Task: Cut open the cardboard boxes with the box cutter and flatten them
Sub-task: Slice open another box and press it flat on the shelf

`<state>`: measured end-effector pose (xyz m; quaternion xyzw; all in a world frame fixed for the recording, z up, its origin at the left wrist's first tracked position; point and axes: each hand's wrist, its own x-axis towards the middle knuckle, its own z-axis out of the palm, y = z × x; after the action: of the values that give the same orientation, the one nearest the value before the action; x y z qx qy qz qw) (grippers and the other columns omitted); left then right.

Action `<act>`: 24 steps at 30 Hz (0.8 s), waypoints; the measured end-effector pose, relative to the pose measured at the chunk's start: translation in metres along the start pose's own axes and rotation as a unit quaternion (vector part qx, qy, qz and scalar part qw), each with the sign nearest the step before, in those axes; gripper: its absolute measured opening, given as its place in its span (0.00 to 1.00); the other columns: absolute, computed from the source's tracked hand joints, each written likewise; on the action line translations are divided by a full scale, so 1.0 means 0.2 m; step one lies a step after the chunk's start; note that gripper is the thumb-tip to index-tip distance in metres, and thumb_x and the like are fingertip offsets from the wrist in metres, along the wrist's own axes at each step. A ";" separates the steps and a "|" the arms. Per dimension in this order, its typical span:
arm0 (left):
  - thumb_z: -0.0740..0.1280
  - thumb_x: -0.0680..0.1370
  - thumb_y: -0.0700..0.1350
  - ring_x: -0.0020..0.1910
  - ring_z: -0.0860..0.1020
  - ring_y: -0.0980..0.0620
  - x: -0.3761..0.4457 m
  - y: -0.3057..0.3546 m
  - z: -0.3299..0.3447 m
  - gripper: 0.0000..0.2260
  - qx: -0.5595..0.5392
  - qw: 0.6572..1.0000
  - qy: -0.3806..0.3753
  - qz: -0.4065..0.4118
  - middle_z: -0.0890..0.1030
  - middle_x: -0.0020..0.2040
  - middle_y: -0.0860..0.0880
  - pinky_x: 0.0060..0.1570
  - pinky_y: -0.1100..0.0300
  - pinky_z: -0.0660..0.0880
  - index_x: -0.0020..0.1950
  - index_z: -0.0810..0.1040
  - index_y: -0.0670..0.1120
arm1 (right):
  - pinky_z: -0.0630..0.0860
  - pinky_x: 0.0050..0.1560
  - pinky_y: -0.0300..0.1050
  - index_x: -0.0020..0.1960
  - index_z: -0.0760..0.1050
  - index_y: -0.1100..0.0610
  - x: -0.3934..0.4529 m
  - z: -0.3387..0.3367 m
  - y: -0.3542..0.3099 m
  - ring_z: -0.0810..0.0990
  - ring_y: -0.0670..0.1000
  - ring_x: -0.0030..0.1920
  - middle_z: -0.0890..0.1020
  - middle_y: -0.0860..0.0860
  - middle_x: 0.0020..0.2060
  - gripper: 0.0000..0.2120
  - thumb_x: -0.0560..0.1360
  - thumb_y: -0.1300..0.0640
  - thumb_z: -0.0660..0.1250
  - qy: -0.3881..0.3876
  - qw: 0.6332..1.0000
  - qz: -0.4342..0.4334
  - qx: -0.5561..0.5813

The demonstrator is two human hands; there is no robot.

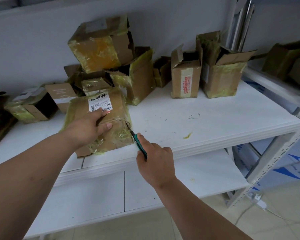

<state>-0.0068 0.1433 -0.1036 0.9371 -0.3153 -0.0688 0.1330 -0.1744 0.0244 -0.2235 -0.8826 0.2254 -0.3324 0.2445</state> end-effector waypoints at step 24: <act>0.64 0.79 0.59 0.68 0.71 0.45 0.02 0.01 0.00 0.25 0.008 1.000 0.006 -0.006 0.69 0.73 0.48 0.62 0.53 0.69 0.75 0.66 0.54 | 0.63 0.50 0.49 0.77 0.62 0.53 0.00 -0.09 -0.10 0.69 0.53 0.30 0.66 0.47 0.27 0.28 0.77 0.53 0.55 -0.130 0.985 -0.036 -0.104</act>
<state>-0.0041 0.1398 -0.1030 0.9403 -0.3098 -0.0617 0.1267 -0.1821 0.0341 -0.1993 -0.9463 0.1935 -0.1980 0.1667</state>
